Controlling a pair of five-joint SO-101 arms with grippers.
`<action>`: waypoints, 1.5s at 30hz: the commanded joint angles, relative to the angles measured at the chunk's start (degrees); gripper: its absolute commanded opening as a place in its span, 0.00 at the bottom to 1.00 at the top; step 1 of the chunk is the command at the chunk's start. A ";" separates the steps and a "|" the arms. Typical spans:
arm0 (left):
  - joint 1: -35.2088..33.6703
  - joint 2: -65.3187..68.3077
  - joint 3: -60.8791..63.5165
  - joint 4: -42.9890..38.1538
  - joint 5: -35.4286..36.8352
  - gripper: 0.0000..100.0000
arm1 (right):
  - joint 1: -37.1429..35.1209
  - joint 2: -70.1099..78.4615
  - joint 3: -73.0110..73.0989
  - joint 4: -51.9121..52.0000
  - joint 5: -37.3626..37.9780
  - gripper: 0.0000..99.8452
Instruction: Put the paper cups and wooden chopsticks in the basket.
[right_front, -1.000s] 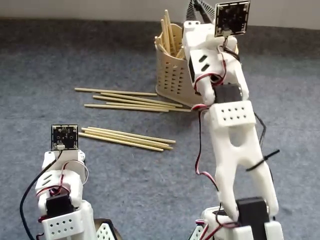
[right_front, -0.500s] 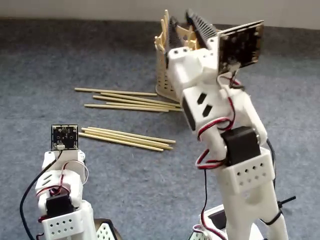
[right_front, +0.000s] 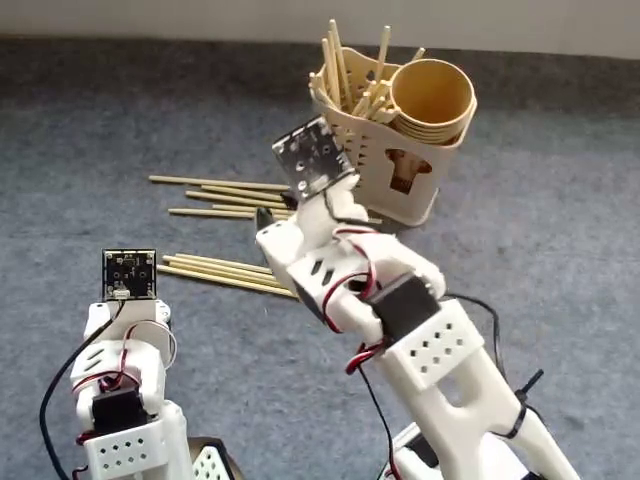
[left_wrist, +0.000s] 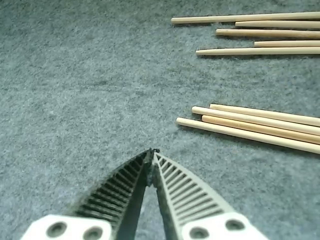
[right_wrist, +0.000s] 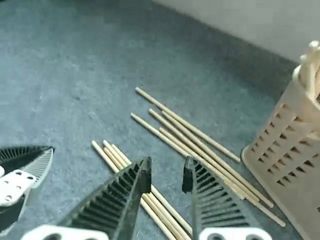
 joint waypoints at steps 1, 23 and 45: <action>0.57 0.31 1.10 0.18 -0.44 0.01 | -0.75 -1.36 5.14 -5.14 -0.09 0.12; -6.02 -0.22 1.10 -0.18 -0.44 0.01 | -10.24 15.78 17.27 -19.12 7.12 0.12; -5.93 -0.22 1.10 -0.09 -0.44 0.01 | -7.78 48.04 -5.32 -15.69 12.04 0.12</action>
